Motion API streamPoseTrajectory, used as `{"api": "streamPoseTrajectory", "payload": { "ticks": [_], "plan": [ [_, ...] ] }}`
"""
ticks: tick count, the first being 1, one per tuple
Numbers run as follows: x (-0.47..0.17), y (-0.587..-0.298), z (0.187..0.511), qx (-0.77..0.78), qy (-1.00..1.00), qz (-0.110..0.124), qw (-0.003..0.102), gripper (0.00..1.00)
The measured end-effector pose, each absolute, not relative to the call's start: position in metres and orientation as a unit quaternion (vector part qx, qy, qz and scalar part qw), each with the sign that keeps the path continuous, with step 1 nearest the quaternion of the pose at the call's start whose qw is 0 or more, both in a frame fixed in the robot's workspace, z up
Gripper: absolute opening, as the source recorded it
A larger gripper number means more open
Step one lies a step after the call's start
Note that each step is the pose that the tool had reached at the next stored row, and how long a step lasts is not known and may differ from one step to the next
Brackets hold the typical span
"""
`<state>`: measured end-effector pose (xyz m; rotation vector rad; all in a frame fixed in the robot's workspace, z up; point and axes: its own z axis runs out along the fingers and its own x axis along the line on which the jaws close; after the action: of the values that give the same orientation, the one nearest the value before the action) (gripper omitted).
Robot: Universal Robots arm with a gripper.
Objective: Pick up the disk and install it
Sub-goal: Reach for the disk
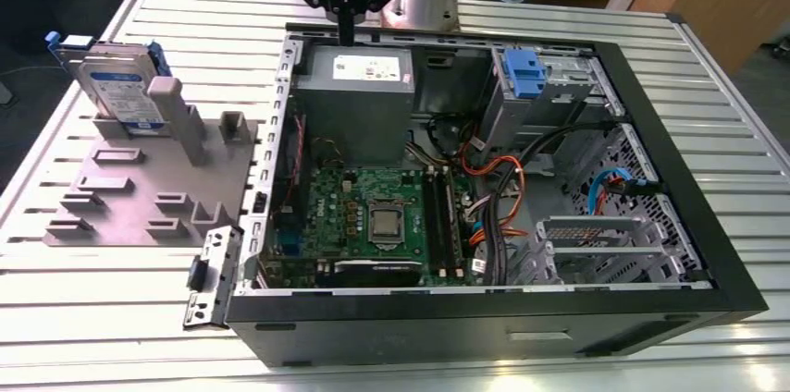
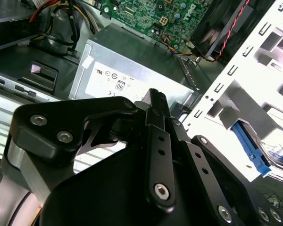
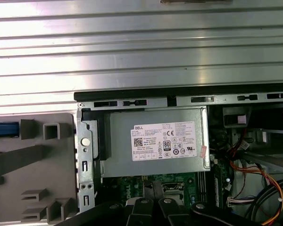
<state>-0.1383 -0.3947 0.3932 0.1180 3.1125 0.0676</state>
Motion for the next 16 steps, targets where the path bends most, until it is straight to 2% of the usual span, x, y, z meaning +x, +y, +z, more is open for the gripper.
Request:
{"api": "streamPoseTrajectory", "payload": {
  "ticks": [16],
  "plan": [
    [-0.142, -0.3947, 0.3932, 0.038, 0.999, 0.022, 0.013, 0.11]
  ]
}}
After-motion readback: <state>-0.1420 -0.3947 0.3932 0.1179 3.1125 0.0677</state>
